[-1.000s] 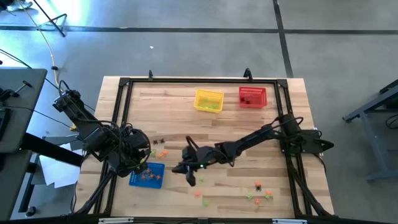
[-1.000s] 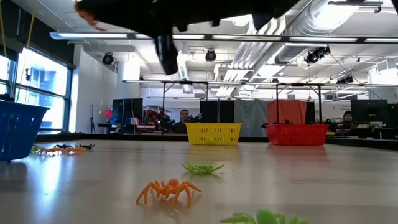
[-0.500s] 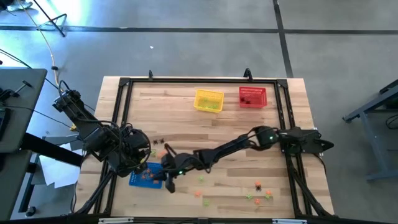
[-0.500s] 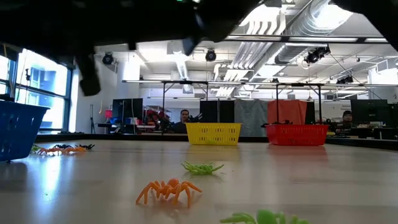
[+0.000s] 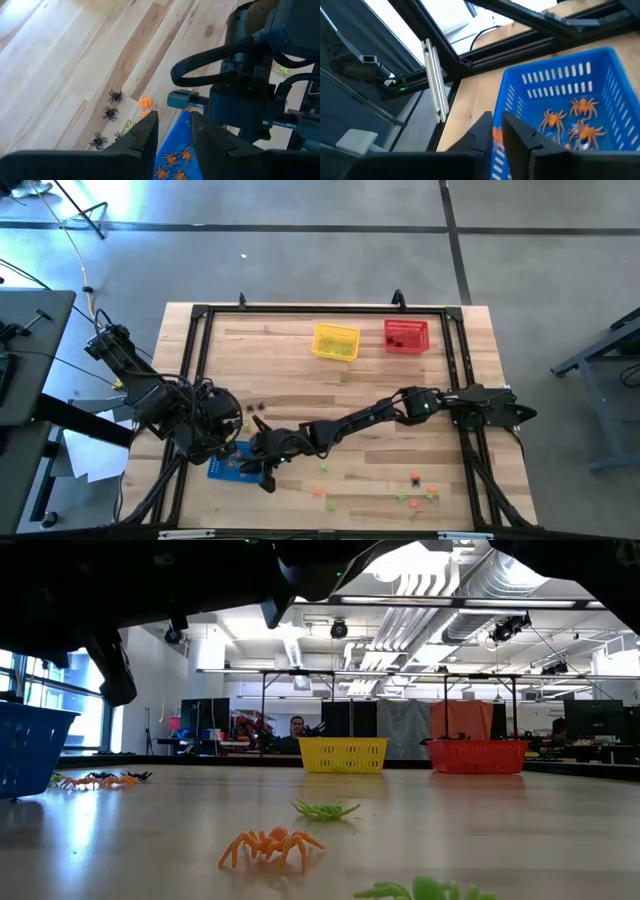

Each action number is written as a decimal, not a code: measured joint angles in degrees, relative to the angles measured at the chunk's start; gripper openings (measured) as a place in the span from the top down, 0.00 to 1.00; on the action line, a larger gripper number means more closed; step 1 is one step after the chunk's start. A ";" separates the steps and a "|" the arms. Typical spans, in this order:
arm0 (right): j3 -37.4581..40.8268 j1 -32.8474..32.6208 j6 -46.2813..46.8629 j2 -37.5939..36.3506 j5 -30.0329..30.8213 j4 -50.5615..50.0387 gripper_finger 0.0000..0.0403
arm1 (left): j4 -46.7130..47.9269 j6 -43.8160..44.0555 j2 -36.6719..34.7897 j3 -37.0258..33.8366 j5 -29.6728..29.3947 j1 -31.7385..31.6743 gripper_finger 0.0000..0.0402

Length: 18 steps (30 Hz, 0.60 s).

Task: Sort Halloween decoration
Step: Put the orange spider toy into the blue bin, then put the black spider toy into the red bin

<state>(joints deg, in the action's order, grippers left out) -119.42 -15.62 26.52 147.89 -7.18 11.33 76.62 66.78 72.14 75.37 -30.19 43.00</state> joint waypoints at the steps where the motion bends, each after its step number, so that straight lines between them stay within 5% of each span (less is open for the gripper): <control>1: 0.00 0.05 -0.01 0.00 -0.06 -0.23 0.87 | 0.00 0.00 0.00 0.00 0.06 0.00 0.75; 9: 0.00 1.40 -1.14 -0.89 -0.15 -1.99 0.69 | 0.00 0.02 0.00 0.00 1.29 0.00 0.75; 18: -0.09 2.55 -7.92 -6.35 -0.07 -20.15 0.67 | -0.30 0.04 -0.09 -0.47 1.42 0.24 0.75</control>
<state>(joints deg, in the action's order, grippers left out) -119.50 -13.07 18.60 141.55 -7.25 -8.82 76.32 66.83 72.05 74.90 -28.77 43.24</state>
